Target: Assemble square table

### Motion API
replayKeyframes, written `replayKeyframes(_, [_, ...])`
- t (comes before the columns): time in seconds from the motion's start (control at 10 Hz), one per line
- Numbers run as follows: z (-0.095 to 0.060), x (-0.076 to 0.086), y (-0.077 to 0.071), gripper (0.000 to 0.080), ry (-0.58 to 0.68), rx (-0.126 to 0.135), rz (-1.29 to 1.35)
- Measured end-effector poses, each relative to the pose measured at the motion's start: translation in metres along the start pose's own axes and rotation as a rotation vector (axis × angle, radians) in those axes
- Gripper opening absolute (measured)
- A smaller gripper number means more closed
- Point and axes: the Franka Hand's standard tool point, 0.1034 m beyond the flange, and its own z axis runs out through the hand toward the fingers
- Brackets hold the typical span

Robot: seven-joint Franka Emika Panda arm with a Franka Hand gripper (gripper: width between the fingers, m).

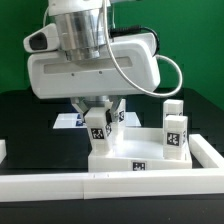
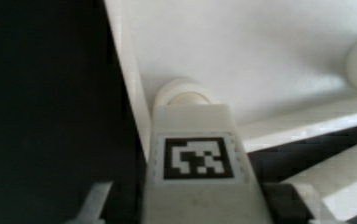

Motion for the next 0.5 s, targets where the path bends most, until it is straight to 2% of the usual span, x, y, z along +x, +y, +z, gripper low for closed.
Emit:
replayKeyframes(0.2, [0.001,-0.002,-0.008,0.0292,0.019,0.005,0.193])
replayKeyframes(0.5, [0.004,-0.006,-0.021,0.0292,0.017,0.027,0.518])
